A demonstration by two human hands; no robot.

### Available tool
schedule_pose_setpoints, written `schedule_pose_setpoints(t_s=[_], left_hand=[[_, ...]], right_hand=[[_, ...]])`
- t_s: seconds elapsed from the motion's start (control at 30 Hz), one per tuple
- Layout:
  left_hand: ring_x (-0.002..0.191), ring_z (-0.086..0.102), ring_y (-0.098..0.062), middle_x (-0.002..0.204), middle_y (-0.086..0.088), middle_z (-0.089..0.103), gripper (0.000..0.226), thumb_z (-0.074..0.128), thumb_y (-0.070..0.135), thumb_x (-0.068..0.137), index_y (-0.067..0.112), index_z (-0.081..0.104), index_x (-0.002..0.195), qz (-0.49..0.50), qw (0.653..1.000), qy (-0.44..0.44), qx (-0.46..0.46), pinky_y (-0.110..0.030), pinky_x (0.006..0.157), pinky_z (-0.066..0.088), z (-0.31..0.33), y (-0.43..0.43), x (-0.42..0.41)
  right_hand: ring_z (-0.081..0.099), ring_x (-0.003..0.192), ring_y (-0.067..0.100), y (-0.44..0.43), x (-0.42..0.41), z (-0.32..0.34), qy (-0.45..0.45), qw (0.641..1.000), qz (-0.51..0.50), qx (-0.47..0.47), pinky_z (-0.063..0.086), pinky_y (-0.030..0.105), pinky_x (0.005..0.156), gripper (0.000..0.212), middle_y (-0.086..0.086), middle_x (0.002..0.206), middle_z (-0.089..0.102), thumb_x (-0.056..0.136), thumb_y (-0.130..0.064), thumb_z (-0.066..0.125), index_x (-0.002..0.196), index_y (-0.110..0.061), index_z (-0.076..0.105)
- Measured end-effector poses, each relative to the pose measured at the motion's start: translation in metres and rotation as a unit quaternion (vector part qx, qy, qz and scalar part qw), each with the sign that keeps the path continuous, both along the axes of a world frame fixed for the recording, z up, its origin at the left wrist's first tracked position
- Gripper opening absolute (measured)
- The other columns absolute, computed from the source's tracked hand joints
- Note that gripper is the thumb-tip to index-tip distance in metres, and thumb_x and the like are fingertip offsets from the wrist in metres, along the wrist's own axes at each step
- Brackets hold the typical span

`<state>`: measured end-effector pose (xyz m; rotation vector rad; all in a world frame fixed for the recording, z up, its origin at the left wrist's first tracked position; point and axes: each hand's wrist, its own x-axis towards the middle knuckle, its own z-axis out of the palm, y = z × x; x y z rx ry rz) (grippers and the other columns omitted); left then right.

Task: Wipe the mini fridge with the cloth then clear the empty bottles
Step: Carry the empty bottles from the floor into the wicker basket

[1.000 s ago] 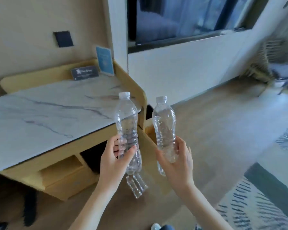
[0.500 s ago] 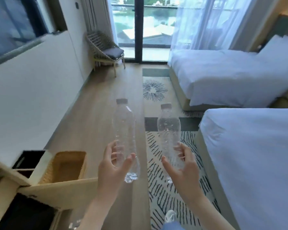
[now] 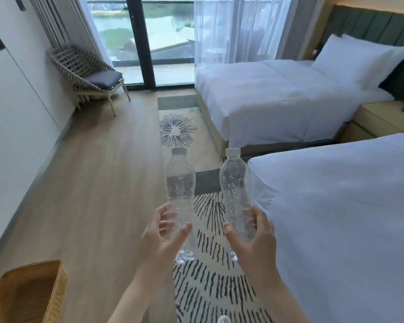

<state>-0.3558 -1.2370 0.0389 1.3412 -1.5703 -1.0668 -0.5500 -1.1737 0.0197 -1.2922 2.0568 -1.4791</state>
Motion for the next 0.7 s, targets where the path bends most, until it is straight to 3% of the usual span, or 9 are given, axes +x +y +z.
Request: schedule_pose_setpoints(t_s=[0.17, 0.37, 0.5, 0.7], left_hand=[[0.095, 0.065, 0.000, 0.109, 0.016, 0.067, 0.069, 0.074, 0.064, 0.067, 0.036, 0.054, 0.127, 0.035, 0.999, 0.006, 0.006, -0.023, 0.082, 0.055, 0.010, -0.070, -0.060], [0.097, 0.063, 0.002, 0.110, 0.020, 0.066, 0.059, 0.071, 0.062, 0.067, 0.046, 0.051, 0.120, 0.090, 0.996, -0.009, 0.023, -0.016, 0.075, 0.051, 0.003, -0.158, -0.076], [0.095, 0.060, 0.010, 0.109, 0.022, 0.065, 0.054, 0.075, 0.063, 0.073, 0.049, 0.051, 0.119, 0.132, 0.991, -0.013, 0.024, -0.013, 0.073, 0.049, -0.013, -0.227, -0.069], [0.098, 0.062, 0.006, 0.108, 0.025, 0.067, 0.064, 0.067, 0.073, 0.062, 0.047, 0.054, 0.119, 0.201, 0.979, 0.031, 0.022, -0.017, 0.078, 0.047, -0.020, -0.361, -0.043]], right_hand=[[0.048, 0.107, -0.007, -0.089, -0.065, 0.012, -0.003, 0.999, 0.047, -0.001, 0.037, 0.007, 0.086, 0.058, -0.023, 0.110, 0.053, 0.077, -0.038, 0.082, 0.126, -0.025, 0.054], [0.054, 0.105, 0.012, -0.196, -0.085, 0.009, -0.014, 0.994, 0.110, -0.002, 0.044, 0.026, 0.090, 0.054, -0.017, 0.108, 0.057, 0.079, -0.031, 0.082, 0.122, -0.032, 0.049], [0.054, 0.105, 0.007, -0.280, -0.079, 0.000, 0.001, 0.988, 0.153, -0.002, 0.044, 0.021, 0.088, 0.055, -0.023, 0.108, 0.054, 0.081, -0.038, 0.080, 0.125, -0.035, 0.047], [0.057, 0.109, 0.020, -0.441, -0.052, 0.002, 0.012, 0.976, 0.216, -0.011, 0.049, 0.034, 0.096, 0.061, -0.010, 0.110, 0.058, 0.080, -0.028, 0.083, 0.132, -0.012, 0.054]])
